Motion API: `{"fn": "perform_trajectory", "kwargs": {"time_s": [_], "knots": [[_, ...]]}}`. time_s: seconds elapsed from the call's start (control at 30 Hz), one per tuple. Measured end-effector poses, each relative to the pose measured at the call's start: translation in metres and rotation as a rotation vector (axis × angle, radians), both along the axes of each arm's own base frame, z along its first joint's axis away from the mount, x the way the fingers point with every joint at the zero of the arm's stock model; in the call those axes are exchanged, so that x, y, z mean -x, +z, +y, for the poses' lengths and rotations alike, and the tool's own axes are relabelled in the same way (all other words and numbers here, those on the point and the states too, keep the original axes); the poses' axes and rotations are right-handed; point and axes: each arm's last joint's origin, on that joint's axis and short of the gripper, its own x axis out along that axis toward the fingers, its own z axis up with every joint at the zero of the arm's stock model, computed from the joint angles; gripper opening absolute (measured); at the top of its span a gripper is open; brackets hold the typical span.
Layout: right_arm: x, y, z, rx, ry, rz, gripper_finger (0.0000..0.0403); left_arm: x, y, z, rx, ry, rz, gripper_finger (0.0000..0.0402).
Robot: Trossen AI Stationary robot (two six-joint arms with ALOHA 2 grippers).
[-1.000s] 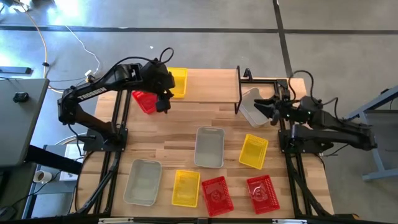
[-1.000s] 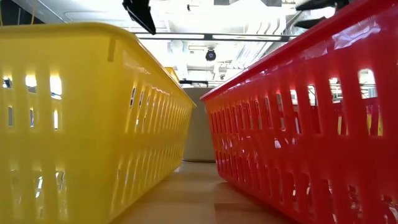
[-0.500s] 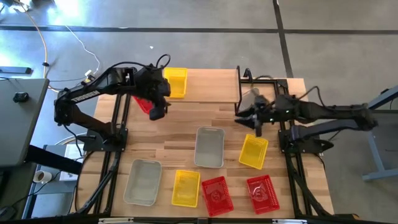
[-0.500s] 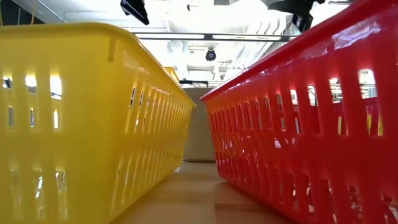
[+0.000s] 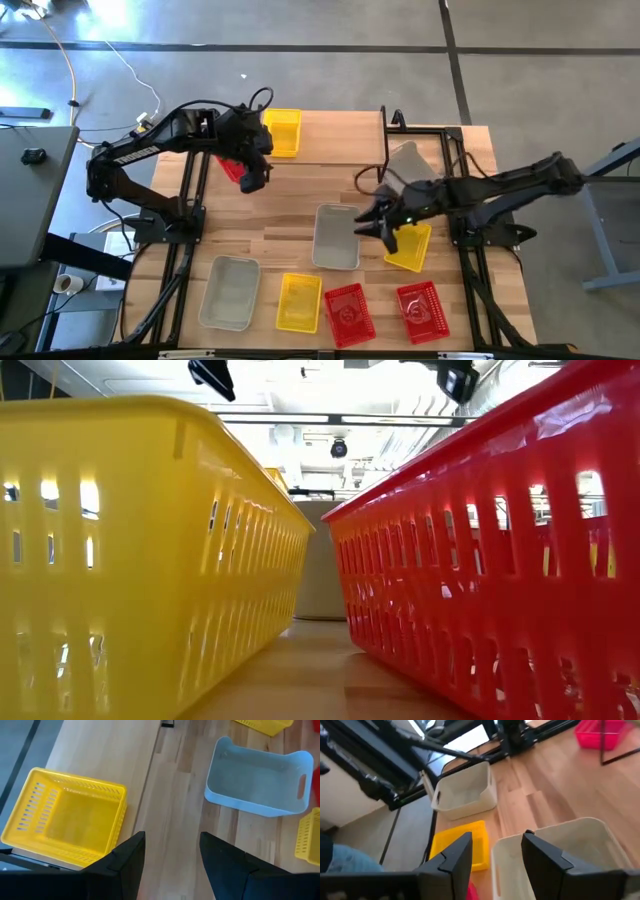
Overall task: Stack baskets on shelf by color
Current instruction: Put the middle gray bin on the shelf
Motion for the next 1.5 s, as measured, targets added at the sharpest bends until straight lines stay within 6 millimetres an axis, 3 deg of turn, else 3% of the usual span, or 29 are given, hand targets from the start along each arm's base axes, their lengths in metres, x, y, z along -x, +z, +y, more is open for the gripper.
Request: {"fn": "perform_trajectory", "kwargs": {"time_s": [0.3,0.57,0.8,1.0,1.5], "knots": [[-0.043,0.0,0.024,0.066,0.086,0.151,0.0154,0.002,-0.001,0.0,-0.002,0.02,0.028,0.0179],[-0.071,-0.015,0.047,0.172,0.244,0.194,0.0154,0.003,-0.001,0.002,-0.042,0.103,0.041,0.0179],[-0.078,-0.029,0.055,0.173,0.434,0.214,0.0154,0.004,-0.002,0.002,-0.023,0.119,0.04,0.0179],[-0.078,-0.04,0.055,0.233,0.476,0.262,0.0154,0.006,-0.004,0.0,0.01,0.153,0.058,0.0179],[-0.102,-0.107,0.061,0.283,0.449,0.485,0.0154,0.013,-0.008,-0.002,0.051,0.192,0.133,0.0179]]}}
